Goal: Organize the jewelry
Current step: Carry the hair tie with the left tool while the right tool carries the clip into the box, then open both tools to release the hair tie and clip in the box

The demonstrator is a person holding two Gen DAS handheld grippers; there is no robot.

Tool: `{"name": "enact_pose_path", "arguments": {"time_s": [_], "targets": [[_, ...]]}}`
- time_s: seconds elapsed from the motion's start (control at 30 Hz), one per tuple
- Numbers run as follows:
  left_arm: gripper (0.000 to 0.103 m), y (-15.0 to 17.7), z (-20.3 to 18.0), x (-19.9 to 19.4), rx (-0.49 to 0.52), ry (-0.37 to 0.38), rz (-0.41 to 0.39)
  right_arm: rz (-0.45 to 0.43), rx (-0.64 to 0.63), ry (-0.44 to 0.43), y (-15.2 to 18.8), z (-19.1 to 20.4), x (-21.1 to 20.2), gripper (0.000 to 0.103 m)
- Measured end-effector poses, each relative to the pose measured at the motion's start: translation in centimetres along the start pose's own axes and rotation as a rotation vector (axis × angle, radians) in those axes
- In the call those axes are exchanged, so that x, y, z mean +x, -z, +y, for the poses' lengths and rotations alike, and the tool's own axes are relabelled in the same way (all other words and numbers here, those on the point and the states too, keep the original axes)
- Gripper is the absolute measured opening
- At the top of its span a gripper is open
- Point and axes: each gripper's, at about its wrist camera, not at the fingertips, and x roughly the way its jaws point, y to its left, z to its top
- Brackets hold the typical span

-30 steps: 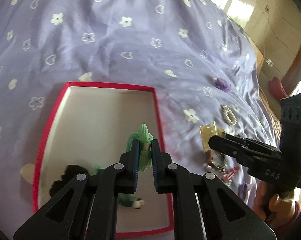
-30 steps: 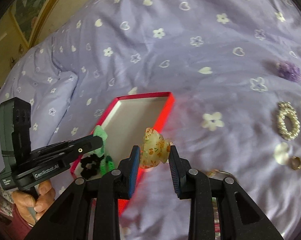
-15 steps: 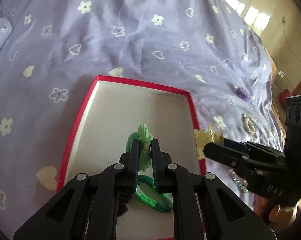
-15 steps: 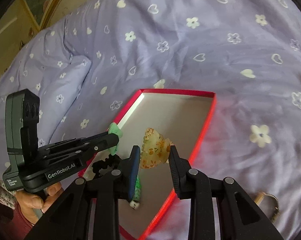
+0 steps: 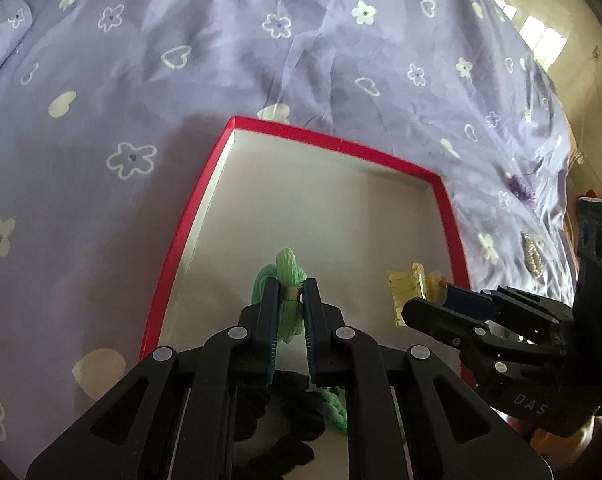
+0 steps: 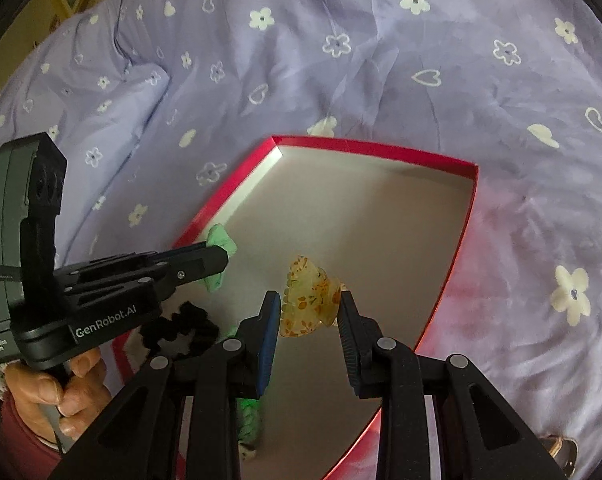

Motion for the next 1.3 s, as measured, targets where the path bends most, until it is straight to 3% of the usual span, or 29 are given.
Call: {"name": "enact_pose_path", "arguments": {"time_s": [0.6, 0.73, 0.77, 0.83, 1.3], "targets": [[0.016, 0.8, 0.3, 1.7, 0.013, -0.053, 0.036, 0.025, -0.035, 0.032, 0.1, 0.2, 1.0, 0.031], [0.044, 0.8, 0.3, 1.4, 0.013, -0.073, 0.034, 0.024, -0.037, 0.022, 0.1, 0.2, 0.8, 0.032], [0.045, 0.8, 0.4, 1.3, 0.010, -0.075, 0.030, 0.023, -0.036, 0.022, 0.1, 0.2, 0.8, 0.032], [0.045, 0.9, 0.6, 0.9, 0.002, -0.074, 0.025, 0.015, -0.031, 0.019, 0.1, 0.1, 0.4, 0.037], [0.047, 2.1, -0.9, -2.8, -0.004, -0.049, -0.012, -0.099, 0.017, -0.019, 2.0, -0.4, -6.5, 0.045]]}}
